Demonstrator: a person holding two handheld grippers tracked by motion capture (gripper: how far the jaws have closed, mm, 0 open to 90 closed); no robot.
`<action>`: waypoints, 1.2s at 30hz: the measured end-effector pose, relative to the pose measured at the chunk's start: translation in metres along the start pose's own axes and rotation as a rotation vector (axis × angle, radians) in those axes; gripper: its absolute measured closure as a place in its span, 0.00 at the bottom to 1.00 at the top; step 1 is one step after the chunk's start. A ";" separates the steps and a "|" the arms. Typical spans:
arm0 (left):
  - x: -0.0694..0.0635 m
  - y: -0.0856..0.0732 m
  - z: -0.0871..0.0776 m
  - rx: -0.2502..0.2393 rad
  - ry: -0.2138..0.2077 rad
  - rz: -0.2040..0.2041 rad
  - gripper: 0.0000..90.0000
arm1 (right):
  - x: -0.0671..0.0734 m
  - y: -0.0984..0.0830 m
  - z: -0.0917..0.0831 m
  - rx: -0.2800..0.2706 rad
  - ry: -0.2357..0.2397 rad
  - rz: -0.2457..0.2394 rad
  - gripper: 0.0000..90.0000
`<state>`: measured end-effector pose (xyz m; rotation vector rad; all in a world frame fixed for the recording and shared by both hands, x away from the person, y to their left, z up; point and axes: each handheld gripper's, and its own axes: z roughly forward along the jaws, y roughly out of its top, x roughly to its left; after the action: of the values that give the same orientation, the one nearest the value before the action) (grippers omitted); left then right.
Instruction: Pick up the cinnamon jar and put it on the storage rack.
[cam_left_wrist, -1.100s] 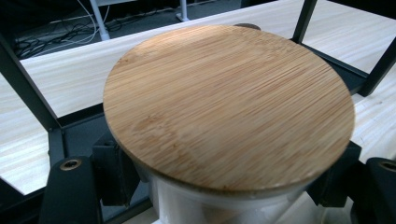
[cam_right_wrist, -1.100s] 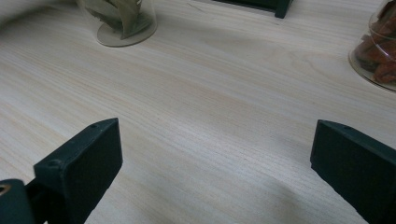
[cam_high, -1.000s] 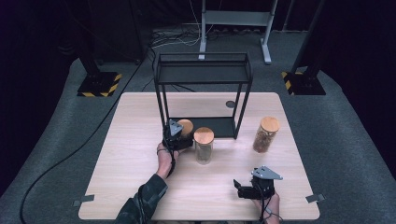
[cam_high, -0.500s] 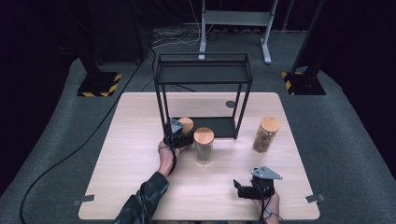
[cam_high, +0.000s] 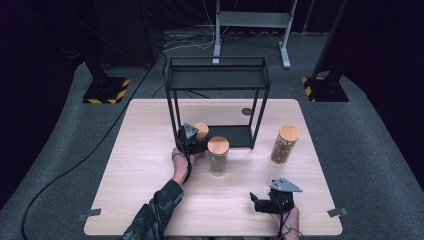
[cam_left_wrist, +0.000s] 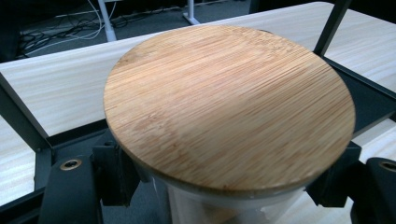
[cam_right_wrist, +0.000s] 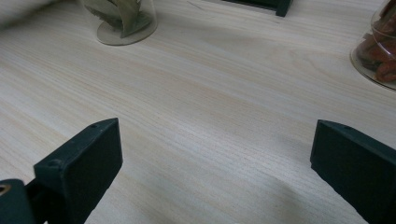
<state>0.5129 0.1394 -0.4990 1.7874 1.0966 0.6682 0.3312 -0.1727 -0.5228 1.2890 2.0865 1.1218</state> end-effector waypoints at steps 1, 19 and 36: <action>0.000 0.001 0.001 0.000 0.001 0.001 0.28 | 0.000 0.000 0.000 0.000 0.000 0.001 0.02; 0.003 0.010 0.019 0.004 0.030 0.011 0.28 | 0.000 0.000 0.000 -0.003 -0.001 0.000 0.02; 0.006 0.009 0.025 -0.015 0.039 0.002 0.28 | 0.000 0.000 0.000 -0.004 -0.002 -0.002 0.02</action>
<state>0.5397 0.1327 -0.5018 1.7695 1.1136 0.7130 0.3308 -0.1728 -0.5228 1.2848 2.0828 1.1228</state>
